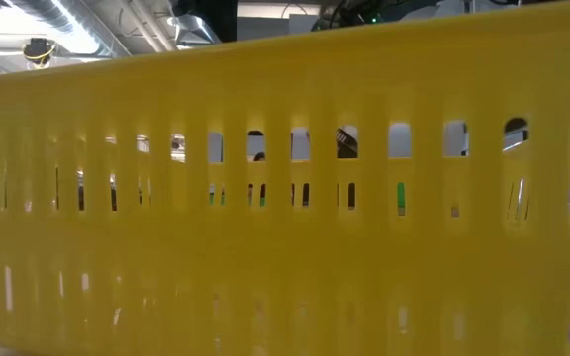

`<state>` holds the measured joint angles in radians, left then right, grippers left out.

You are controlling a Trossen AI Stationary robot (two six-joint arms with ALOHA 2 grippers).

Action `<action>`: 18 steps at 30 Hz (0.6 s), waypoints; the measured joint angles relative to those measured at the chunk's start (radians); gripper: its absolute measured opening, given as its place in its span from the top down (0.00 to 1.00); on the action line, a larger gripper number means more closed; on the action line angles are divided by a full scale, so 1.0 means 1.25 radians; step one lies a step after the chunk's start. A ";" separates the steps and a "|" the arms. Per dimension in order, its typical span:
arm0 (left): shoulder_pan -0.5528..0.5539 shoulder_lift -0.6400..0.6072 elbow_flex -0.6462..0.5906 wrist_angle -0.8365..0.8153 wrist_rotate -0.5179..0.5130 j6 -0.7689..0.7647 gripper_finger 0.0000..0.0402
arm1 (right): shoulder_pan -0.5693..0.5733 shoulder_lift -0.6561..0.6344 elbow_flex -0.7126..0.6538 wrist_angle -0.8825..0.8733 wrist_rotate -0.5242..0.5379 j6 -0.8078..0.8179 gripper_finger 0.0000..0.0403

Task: Stack baskets on shelf by color
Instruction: Stack the top black basket on the black basket on the shelf, then stack the yellow baskets on the yellow baskets on the shelf

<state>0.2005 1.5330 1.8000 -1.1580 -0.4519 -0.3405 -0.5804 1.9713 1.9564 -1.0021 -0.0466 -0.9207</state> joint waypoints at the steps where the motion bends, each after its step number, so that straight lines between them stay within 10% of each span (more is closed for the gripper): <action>1: 0.000 0.000 0.000 0.000 0.000 0.000 0.86 | 0.000 0.000 0.000 0.007 0.000 0.000 0.99; 18: 0.000 0.000 0.000 0.000 0.000 0.006 0.86 | 0.000 0.000 0.000 -0.002 0.001 -0.007 0.80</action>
<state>0.2005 1.5330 1.8000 -1.1584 -0.4519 -0.3332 -0.5804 1.9713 1.9560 -1.0051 -0.0451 -0.9297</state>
